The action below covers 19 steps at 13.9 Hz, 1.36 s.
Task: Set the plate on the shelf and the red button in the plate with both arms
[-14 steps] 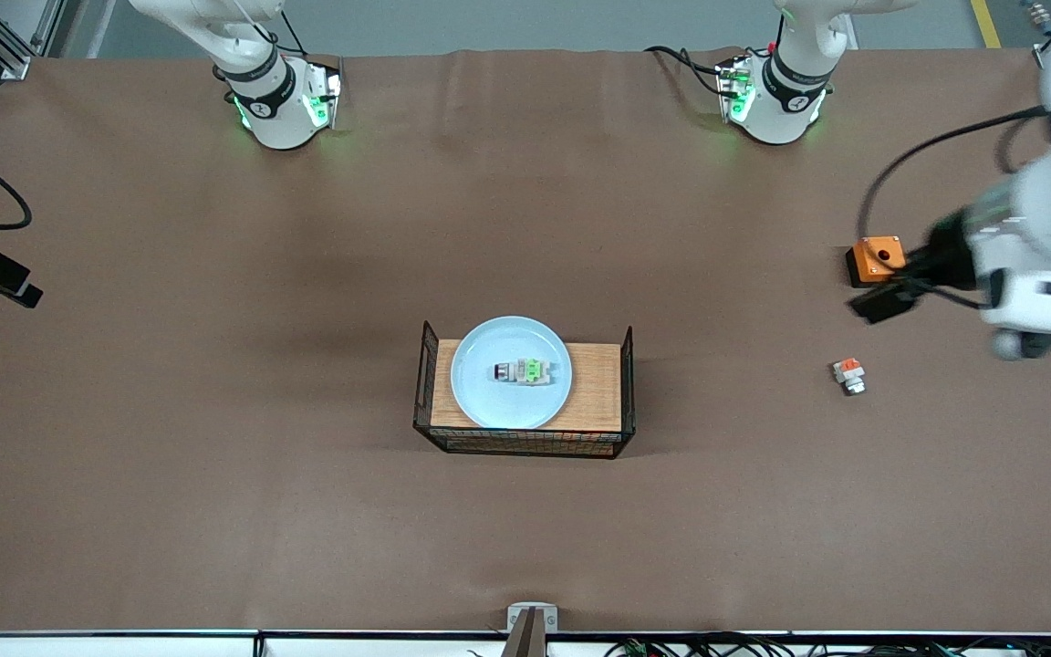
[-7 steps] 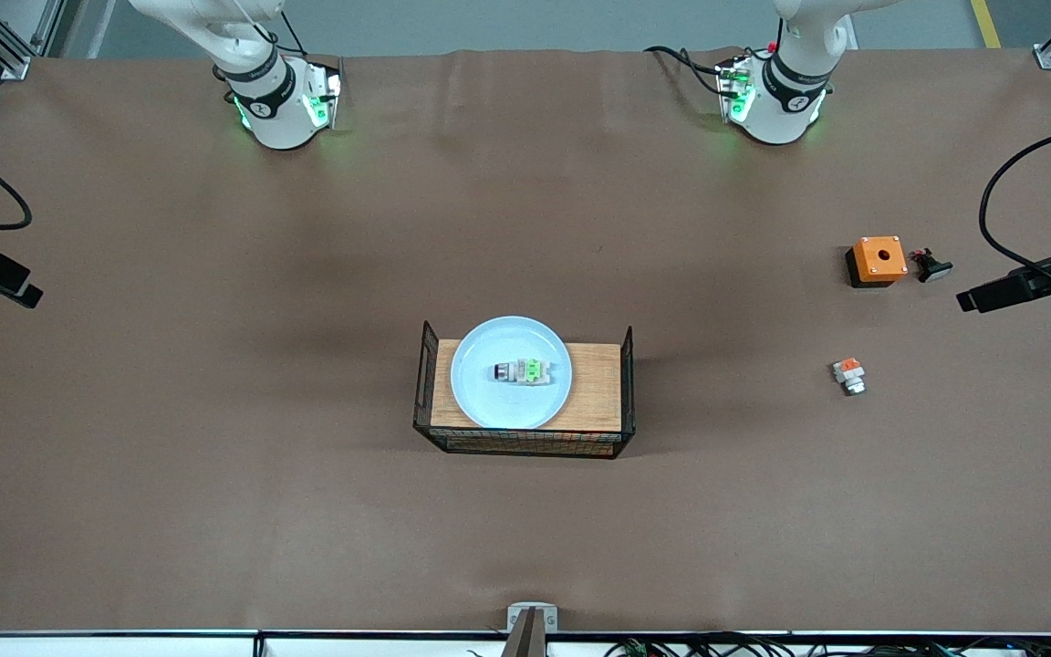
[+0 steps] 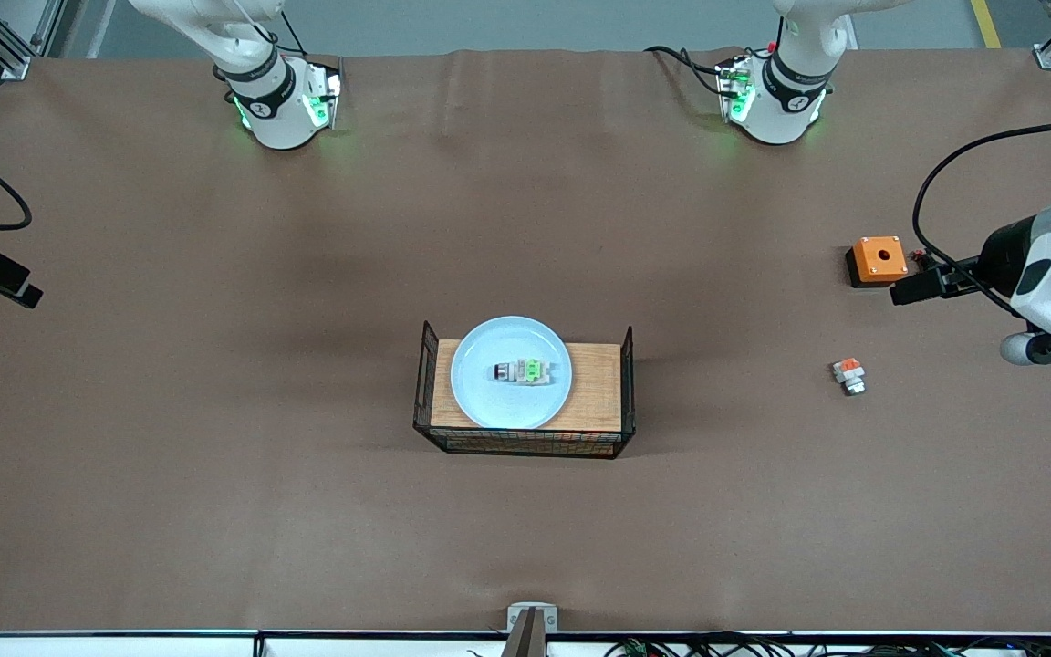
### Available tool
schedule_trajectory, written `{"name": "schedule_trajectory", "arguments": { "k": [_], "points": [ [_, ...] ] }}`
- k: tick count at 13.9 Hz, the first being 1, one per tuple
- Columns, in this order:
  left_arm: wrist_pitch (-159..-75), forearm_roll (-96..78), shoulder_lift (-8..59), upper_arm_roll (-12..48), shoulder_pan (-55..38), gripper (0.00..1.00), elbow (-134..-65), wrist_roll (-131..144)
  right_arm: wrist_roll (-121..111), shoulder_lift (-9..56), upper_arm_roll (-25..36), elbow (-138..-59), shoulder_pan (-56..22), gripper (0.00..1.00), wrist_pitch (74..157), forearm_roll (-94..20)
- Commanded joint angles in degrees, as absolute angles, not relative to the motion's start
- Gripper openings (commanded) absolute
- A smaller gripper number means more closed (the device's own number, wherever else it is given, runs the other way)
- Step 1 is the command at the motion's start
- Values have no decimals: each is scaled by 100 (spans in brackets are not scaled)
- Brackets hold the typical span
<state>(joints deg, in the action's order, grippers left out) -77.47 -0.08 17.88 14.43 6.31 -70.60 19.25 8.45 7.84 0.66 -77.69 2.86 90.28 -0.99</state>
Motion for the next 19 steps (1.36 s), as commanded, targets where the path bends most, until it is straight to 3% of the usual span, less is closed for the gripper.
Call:
{"name": "schedule_trajectory", "arguments": {
  "k": [1, 12, 19],
  "points": [
    [-7743, 114, 1775, 1564, 589, 100, -7040, 1925, 791, 756, 18, -7778, 352, 100, 9000, -35],
    [-7418, 141, 1626, 1793, 685, 100, -7101, 1819, 791, 756, 18, -7787, 360, 100, 9000, -35],
    [-7462, 378, 1363, 1310, -26, 100, -7320, 1811, 791, 765, 18, -7787, 360, 100, 9000, -35]
  ]
}}
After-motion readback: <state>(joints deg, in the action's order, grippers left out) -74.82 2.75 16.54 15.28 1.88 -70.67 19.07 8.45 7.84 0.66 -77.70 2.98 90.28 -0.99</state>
